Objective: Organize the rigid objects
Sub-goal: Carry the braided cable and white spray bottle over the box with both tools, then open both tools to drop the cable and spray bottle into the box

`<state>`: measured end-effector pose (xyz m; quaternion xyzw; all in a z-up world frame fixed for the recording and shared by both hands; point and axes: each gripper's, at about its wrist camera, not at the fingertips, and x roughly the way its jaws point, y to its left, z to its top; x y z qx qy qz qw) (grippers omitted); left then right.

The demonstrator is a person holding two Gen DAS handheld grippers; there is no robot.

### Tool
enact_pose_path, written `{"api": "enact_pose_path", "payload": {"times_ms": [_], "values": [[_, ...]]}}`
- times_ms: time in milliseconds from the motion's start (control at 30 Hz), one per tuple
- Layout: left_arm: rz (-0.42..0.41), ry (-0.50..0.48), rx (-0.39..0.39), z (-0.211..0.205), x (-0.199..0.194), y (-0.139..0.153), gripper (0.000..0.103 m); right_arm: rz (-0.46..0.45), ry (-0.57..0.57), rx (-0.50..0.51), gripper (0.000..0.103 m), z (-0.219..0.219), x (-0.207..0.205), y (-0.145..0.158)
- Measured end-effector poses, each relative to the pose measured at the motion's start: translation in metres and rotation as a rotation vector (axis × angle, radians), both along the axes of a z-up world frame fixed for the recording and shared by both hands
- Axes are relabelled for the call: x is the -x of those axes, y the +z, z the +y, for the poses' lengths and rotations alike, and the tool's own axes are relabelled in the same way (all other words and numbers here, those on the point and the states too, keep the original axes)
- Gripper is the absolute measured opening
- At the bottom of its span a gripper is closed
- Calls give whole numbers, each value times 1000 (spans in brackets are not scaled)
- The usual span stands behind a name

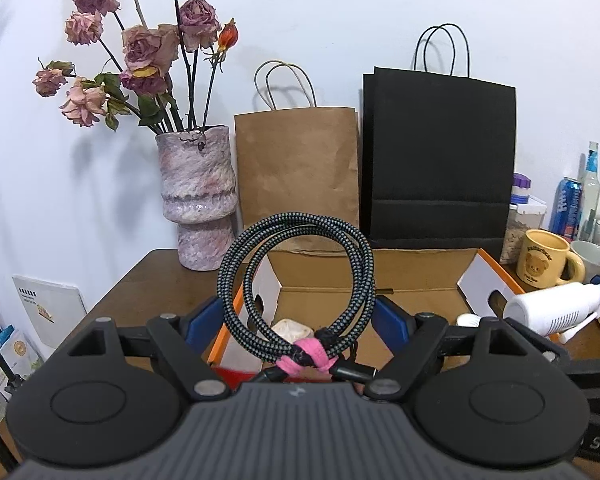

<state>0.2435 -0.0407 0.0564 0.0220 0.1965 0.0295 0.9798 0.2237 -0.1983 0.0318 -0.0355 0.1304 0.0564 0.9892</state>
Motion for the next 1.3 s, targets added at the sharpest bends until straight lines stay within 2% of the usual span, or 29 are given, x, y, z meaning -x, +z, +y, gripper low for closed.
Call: {"api": "enact_pose_path", "payload": {"times_ms": [400,767,1300], "values": [[5,4,-11,-8,-50,-5,81,13,-25,-16,98,-10,-54,-4],[33,21,-20,-6,-91,-13,81,27,-9,9,98,-5,-99,-10],[79,32,-49,3,-124,-25,82,79,13,40,98,1,-134,-22]]}}
